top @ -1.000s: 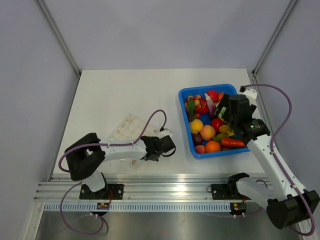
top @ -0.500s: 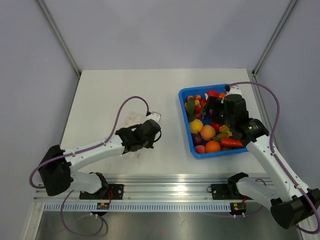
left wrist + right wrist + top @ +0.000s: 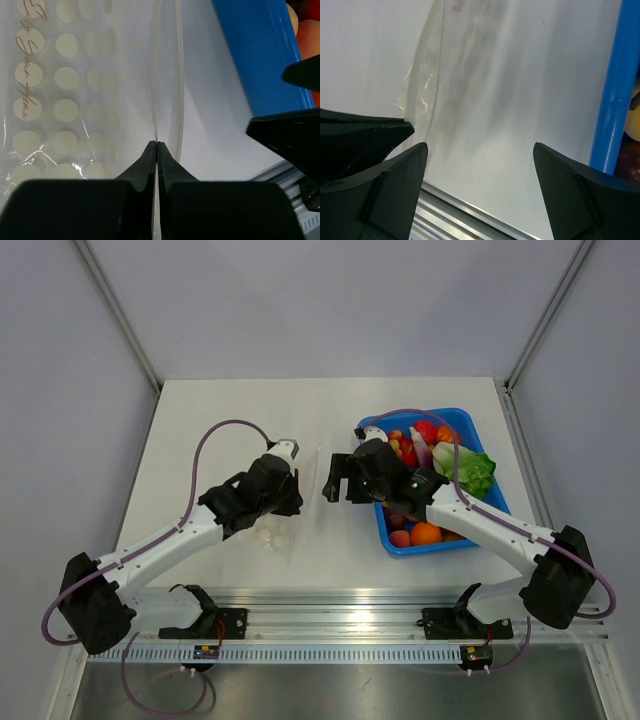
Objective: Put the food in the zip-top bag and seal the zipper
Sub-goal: Open the zipper of the food storage bag at the center of the board.
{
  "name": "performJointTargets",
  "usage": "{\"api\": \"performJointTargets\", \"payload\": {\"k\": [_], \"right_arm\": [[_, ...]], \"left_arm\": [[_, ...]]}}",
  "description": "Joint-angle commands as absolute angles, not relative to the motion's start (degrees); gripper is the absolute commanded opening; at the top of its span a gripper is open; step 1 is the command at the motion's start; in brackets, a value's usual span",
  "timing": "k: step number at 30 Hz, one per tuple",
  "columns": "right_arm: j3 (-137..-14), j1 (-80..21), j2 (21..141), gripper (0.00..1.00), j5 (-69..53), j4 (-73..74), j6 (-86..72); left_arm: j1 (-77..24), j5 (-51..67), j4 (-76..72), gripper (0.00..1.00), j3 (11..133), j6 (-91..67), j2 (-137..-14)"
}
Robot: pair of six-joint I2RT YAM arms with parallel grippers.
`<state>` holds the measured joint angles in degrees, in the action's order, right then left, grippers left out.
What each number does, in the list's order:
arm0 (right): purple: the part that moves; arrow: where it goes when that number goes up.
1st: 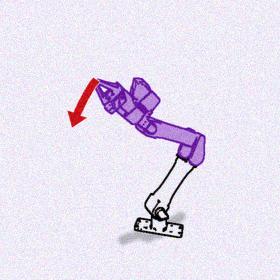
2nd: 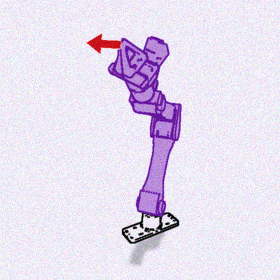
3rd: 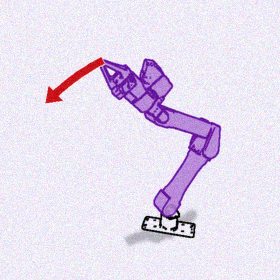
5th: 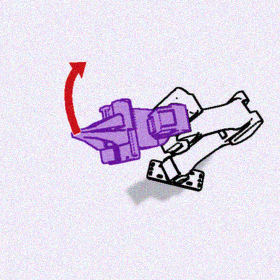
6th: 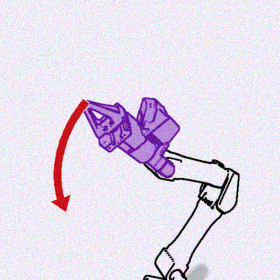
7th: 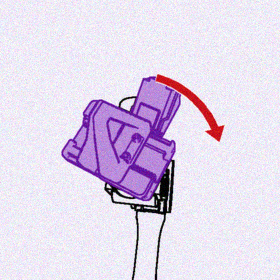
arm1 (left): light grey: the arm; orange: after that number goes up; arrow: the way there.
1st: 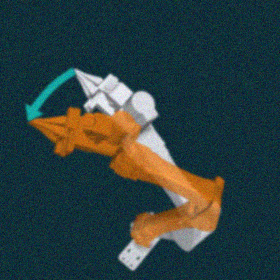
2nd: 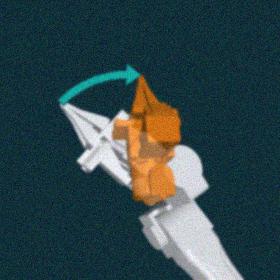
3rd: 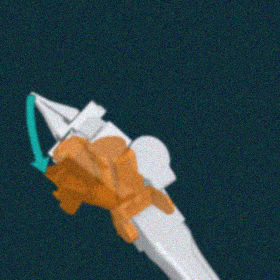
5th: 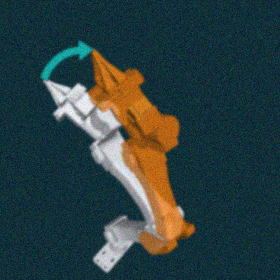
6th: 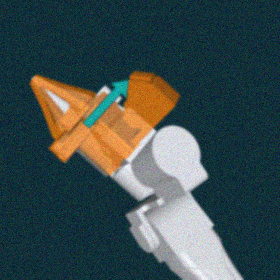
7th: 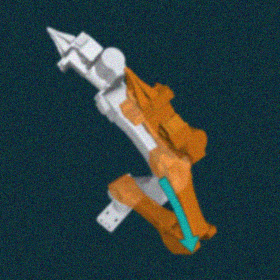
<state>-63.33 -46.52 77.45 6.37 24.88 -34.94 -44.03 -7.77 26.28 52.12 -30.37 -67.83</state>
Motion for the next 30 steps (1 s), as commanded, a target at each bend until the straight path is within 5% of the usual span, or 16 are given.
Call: {"api": "performJointTargets", "payload": {"k": [1, 20, 23, 27, 30], "right_arm": [[-65.7, -47.0, 80.0, 0.93, 6.3, 20.0, -39.0], [-67.5, -49.9, 85.1, 0.9, 5.0, 16.1, -40.2], [-67.2, -49.8, 86.3, 0.8, 6.6, 16.0, -40.8], [-65.3, -49.9, 85.9, 0.54, 7.5, 13.0, -40.8], [-66.4, -49.9, 86.8, 0.5, 6.9, 13.0, -39.9]], "left_arm": [[-43.1, -5.1, 23.5, 0.0, 55.1, -32.2, -65.8], [-41.8, -3.0, 22.9, 0.0, 55.5, -33.0, -64.9], [-41.7, -2.6, 22.9, 0.0, 55.6, -33.1, -64.2], [-41.2, -2.3, 23.0, 0.0, 54.8, -33.2, -63.1], [-40.8, -1.3, 22.4, 0.0, 54.2, -33.6, -62.3]]}}
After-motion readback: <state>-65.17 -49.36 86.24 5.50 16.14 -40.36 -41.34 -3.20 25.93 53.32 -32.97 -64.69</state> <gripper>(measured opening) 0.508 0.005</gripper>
